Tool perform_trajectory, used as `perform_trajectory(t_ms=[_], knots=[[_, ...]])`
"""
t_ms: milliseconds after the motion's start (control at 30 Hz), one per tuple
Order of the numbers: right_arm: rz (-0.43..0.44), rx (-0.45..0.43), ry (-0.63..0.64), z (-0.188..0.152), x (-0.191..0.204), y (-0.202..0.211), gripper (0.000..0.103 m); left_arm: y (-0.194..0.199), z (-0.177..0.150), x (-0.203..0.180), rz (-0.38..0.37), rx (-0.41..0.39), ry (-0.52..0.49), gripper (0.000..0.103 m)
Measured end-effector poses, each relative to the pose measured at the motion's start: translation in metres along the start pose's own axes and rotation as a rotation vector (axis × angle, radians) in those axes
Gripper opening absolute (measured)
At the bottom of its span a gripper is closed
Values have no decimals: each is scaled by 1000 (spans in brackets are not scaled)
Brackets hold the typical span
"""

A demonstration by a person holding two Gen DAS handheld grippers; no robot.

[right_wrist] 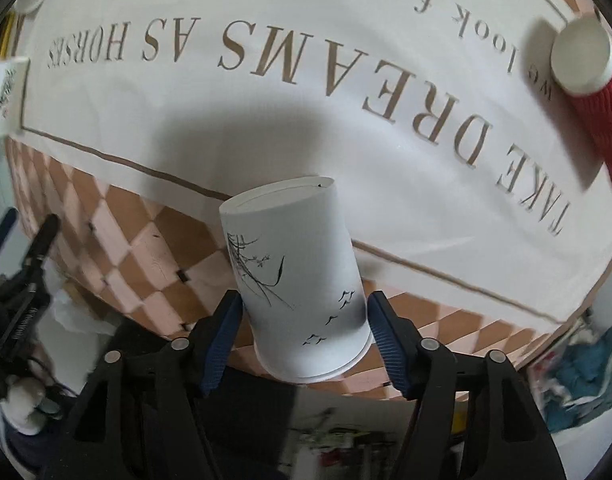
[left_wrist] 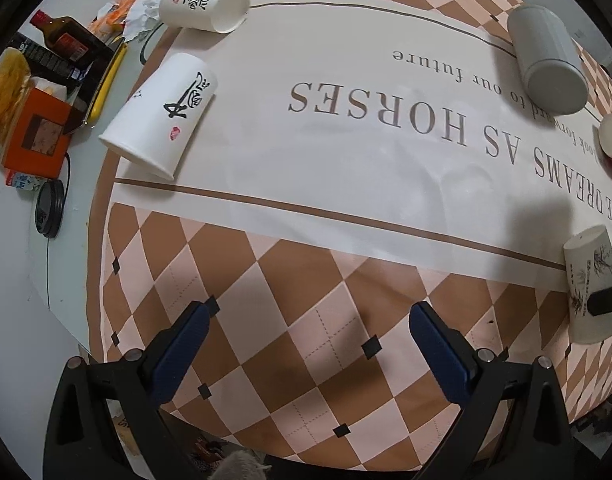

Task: Flip cup upside down
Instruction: 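Turn the white cup rim-down with the right tool and lower it onto the cloth, then open the right tool and lift it away from the cup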

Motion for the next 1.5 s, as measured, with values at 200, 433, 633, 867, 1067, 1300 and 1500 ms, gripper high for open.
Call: perform_trajectory(t_ms=[200,433,633,867,1067,1300,1500], knots=[[-57,-122,49,-9,20,9,74,-2,-1,-8,-12,14,-6,102],[4,-427,40,-18,24,44,60,-2,0,-24,-73,15,-2,102],[84,-802,-22,-38,17,76,59,-4,14,-45,-108,6,-11,102],[42,-1110,-83,-43,12,63,59,-7,29,-69,-86,-21,-45,102],[-18,-1221,-98,-58,27,37,60,-6,25,-77,-64,-38,-63,102],[-88,-1222,-121,-69,35,2,60,-10,16,-93,-41,-56,-124,102],[-77,-1184,-174,-82,33,-3,66,-2,-2,-104,-29,-99,-166,102]])
Point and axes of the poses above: each gripper's, at about its wrist camera, not at the fingertips, and y roughly against the way its jaws point, x to its left, z to its top, the point moved 3 cm from there along -y, roughly the way its jaws point, and after that the axes turned 15 degrees about x, right-handed, at the moved point
